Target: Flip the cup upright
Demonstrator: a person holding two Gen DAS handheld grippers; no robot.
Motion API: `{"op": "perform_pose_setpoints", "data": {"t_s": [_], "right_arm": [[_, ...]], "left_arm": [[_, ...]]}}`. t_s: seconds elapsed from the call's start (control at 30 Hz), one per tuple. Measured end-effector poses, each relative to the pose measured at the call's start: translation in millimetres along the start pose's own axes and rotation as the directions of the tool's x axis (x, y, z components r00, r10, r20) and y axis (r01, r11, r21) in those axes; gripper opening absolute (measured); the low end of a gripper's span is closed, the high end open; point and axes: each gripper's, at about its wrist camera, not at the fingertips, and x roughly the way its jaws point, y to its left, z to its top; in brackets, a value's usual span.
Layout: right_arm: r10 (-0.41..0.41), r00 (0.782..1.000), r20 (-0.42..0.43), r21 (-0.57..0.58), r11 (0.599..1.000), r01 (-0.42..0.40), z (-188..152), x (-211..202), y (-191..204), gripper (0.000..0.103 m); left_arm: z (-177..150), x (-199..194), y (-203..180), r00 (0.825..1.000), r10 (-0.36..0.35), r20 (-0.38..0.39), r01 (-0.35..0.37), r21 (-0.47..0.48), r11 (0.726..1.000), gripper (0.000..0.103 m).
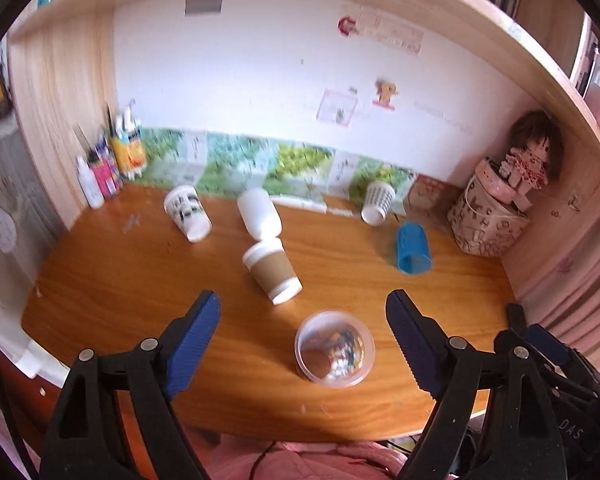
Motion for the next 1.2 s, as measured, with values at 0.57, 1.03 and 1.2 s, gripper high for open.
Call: {"op": "perform_pose_setpoints", "data": {"t_s": [0.57, 1.03, 1.2], "right_arm": [[0.011, 0.957, 0.288, -0.016, 1.000, -0.007, 17, -29, -6, 0.091], [0.009, 0.952, 0.306, -0.041, 0.999, 0.003, 7, -39, -3, 0.103], [0.007, 0.952, 0.305, -0.038, 0.999, 0.004, 3, -43, -3, 0.103]], "left_arm": [[10, -31, -20, 0.939, 0.100, 0.328, -0.121, 0.045, 0.992, 0.100], [4, -36, -33, 0.936, 0.105, 0.335, -0.145, 0.096, 0.985, 0.103], [-1, -39, -34, 0.938, 0.103, 0.330, -0.144, 0.102, 0.984, 0.102]]}}
